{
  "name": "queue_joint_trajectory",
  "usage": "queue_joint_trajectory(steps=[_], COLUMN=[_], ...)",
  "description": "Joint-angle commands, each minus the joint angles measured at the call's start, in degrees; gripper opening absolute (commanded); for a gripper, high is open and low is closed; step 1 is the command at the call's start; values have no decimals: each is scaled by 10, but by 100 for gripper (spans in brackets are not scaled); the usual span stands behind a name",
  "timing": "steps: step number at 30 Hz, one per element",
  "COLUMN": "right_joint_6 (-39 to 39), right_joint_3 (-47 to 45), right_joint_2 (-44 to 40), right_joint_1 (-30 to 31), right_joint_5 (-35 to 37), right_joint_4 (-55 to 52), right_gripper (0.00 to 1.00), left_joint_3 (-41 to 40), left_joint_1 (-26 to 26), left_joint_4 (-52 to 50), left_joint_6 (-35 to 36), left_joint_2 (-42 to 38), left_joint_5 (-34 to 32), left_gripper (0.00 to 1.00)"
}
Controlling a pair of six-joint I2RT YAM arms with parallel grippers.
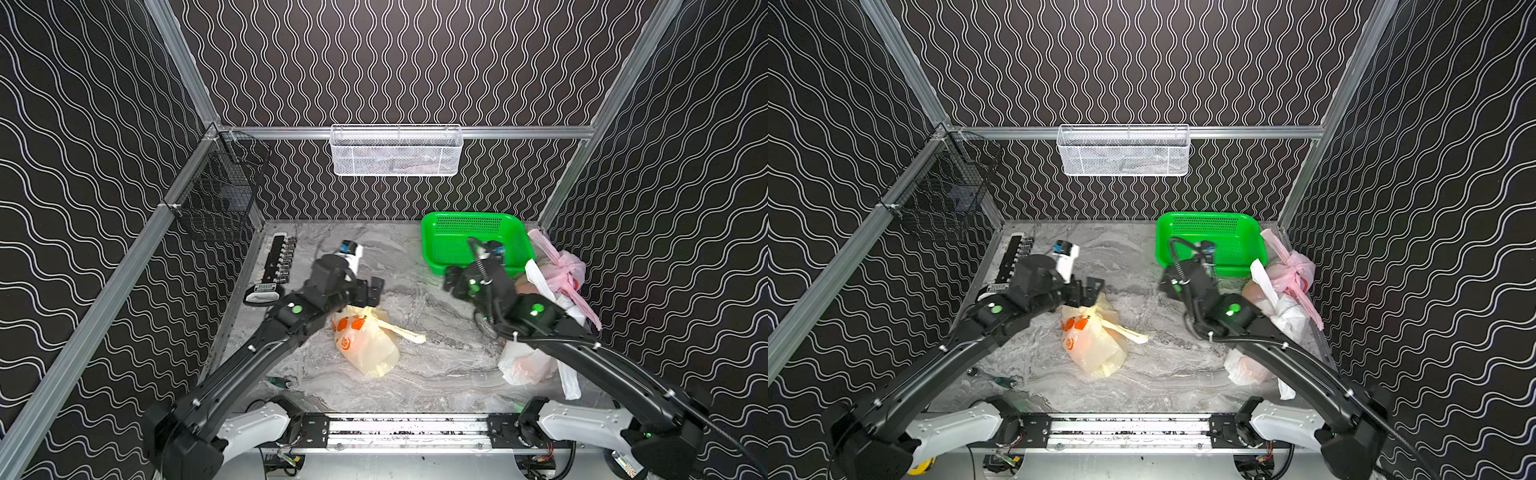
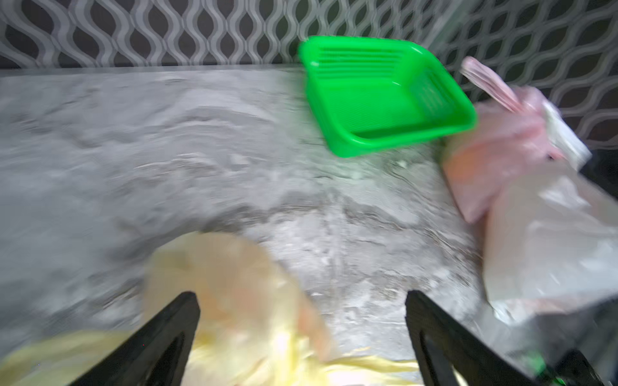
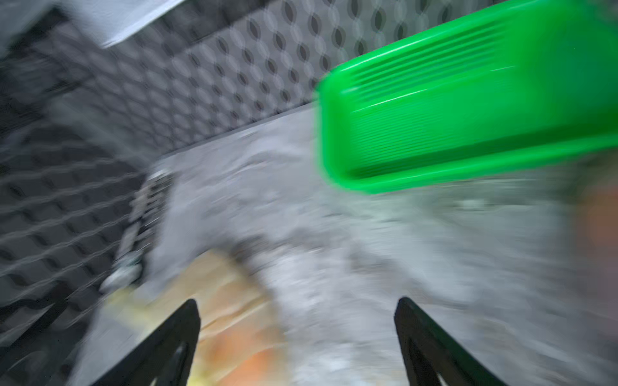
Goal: Place the oranges into plastic bags & tie knots
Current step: Pick up the plastic bag at the center of the board.
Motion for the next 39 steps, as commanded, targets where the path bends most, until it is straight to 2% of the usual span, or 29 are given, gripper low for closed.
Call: queue_joint_trajectory(steps=[1, 5, 11, 14, 16, 20, 22, 24, 28, 32, 34, 36, 39], right_joint_6=[-38, -89, -103, -105, -94, -80, -81, -84, -96, -131, -128, -106, -51], right_joint_3=[2, 22, 9, -15, -30, -73, -98, -112, -111, -86, -75, -39, 18], right_joint_2=[-37, -54, -69, -75, -70, -71, -71, -69, -75, -86, -88, -86, -68], right_joint_1=[-103, -258, -384, -424, -441, -464, -472, -478, -479, -475, -453, -406, -249], right_joint_5=[51, 27, -19, -98, -124, -142, -143, -145, -142, -188, -208, -213, -169], right_joint_4=[-158, -196, -201, -178, -179, -168, -159, -154, -155, -159, -169, -197, -242], right_gripper=[90, 93, 98, 98, 98, 97, 93, 81, 43, 15, 6, 0, 0], left_joint_3=[16, 50, 111, 125, 124, 121, 120, 118, 118, 99, 85, 75, 46], left_joint_1=[-70, -151, -240, -256, -258, -258, -258, -258, -254, -232, -215, -198, -168], left_joint_4=[94, 145, 174, 180, 184, 182, 177, 174, 159, 161, 156, 135, 106], left_joint_6=[3, 13, 45, 41, 38, 37, 41, 40, 31, 2, -13, -25, -36], left_joint_2=[47, 123, 223, 251, 258, 260, 260, 259, 254, 229, 209, 185, 136], left_joint_5=[-24, -13, 9, 19, 21, 18, 16, 16, 3, 5, 4, -8, -13], left_gripper=[99, 99, 99, 99, 99, 99, 99, 99, 99, 98, 98, 98, 98])
